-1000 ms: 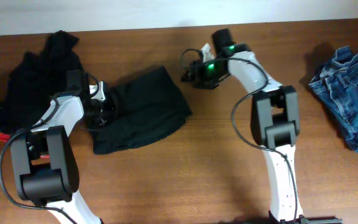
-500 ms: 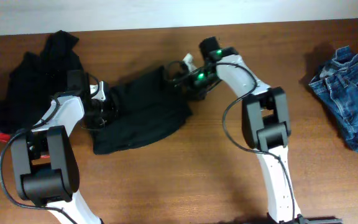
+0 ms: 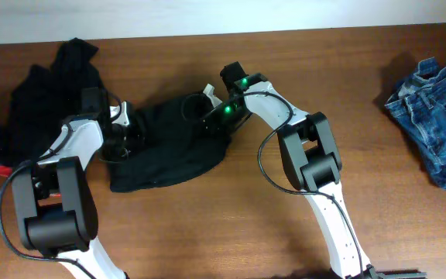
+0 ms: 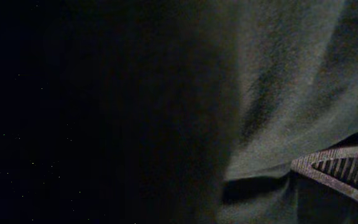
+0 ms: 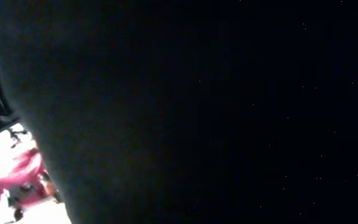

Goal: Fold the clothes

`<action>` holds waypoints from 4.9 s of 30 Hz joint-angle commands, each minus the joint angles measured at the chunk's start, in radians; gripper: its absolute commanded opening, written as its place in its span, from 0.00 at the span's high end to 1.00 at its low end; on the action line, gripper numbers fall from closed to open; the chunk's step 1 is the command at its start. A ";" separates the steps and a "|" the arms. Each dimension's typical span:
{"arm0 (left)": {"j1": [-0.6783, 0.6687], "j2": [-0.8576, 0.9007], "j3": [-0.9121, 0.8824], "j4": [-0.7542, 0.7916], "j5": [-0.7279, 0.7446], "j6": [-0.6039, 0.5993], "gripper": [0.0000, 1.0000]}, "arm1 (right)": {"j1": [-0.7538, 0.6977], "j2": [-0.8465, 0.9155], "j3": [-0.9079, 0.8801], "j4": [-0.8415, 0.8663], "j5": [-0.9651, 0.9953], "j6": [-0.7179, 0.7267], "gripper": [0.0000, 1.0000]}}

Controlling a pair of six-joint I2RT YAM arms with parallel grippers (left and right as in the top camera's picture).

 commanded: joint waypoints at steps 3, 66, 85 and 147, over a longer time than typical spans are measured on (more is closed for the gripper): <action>-0.008 0.079 -0.048 0.018 -0.092 0.011 0.99 | 0.028 0.044 -0.003 0.011 -0.008 -0.014 0.96; -0.009 0.079 -0.003 0.152 0.042 -0.038 0.58 | -0.854 -0.173 1.060 -0.523 0.500 0.232 0.96; -0.009 0.079 -0.003 0.148 0.042 -0.039 0.58 | -1.204 -0.253 1.059 -0.629 0.408 0.219 0.96; -0.008 0.079 -0.003 0.134 0.008 -0.038 0.59 | -1.432 -0.259 0.514 -0.697 0.582 0.218 0.01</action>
